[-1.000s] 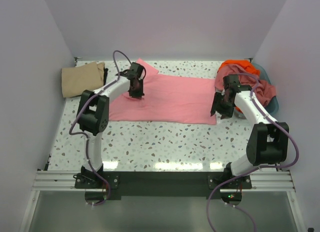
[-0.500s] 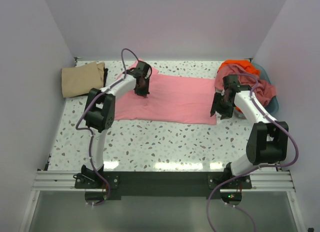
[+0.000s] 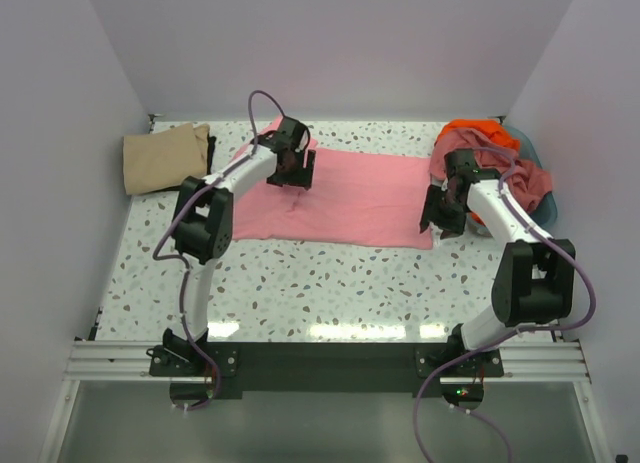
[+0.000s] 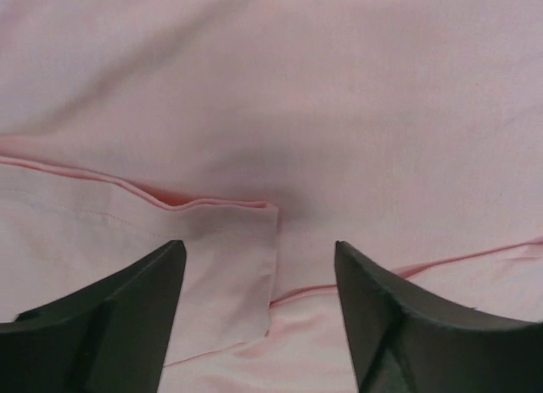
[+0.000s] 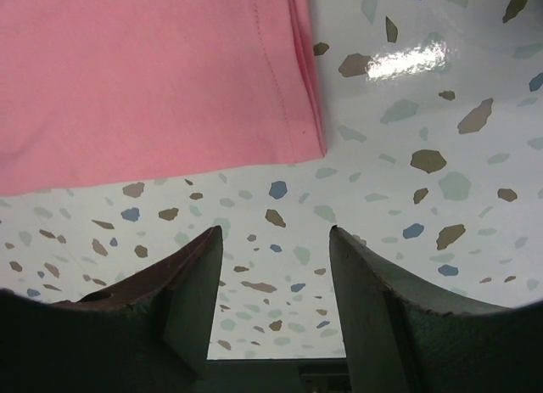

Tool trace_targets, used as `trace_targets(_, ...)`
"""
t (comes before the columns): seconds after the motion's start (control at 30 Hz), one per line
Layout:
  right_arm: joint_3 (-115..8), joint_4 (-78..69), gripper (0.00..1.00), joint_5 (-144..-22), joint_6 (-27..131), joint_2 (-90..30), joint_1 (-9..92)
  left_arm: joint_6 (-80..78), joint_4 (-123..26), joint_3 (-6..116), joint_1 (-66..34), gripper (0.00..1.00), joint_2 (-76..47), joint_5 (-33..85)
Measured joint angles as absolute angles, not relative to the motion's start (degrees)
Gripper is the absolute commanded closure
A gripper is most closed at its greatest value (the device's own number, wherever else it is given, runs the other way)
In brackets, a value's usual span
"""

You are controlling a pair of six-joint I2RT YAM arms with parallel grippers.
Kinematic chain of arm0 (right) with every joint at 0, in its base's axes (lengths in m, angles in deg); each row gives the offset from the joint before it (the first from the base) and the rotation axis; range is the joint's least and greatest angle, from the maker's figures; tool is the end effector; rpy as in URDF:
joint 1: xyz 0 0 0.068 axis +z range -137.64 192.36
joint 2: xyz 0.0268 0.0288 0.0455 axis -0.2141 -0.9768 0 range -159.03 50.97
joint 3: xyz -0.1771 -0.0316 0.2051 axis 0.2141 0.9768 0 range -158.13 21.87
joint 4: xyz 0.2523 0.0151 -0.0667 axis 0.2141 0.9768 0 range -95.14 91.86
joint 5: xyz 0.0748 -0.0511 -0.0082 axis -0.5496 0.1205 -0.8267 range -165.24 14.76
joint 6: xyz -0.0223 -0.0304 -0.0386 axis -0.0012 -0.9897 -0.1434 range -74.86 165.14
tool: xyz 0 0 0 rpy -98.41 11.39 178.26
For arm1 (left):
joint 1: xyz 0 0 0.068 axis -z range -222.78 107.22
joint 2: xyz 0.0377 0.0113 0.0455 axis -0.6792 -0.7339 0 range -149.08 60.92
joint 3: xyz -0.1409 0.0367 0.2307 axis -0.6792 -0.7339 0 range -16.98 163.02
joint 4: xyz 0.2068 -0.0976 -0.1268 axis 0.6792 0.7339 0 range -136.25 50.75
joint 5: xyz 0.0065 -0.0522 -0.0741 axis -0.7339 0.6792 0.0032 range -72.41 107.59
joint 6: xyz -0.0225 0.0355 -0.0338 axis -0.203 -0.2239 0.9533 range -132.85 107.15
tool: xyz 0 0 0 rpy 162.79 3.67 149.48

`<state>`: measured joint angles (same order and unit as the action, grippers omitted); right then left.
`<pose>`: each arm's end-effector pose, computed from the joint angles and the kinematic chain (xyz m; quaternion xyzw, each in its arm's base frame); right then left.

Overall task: Fold and stack the t-shirts
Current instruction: Fold the tshirt

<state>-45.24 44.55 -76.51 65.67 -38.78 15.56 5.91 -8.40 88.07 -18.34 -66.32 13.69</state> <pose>0.3008 0.0176 0.2341 0.1472 0.9770 0.0423 0.1481 0.4416 -0.1980 0.1918 0.0391 0.9647 -0.0646 0.2523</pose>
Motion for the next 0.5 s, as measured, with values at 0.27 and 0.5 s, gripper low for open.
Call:
trace_targets(0.27, -49.7, 44.66, 0.41, -76.21, 65.48, -43.31, 20.02, 7.62, -9.01, 79.42, -20.48, 0.0, -58.41, 12.55)
trace_targets(0.5, -53.92, 44.0, 0.41, -76.32, 65.5, -47.7, 24.07, 9.35, -13.36, 62.96, -28.98, 0.0, -46.95, 14.21)
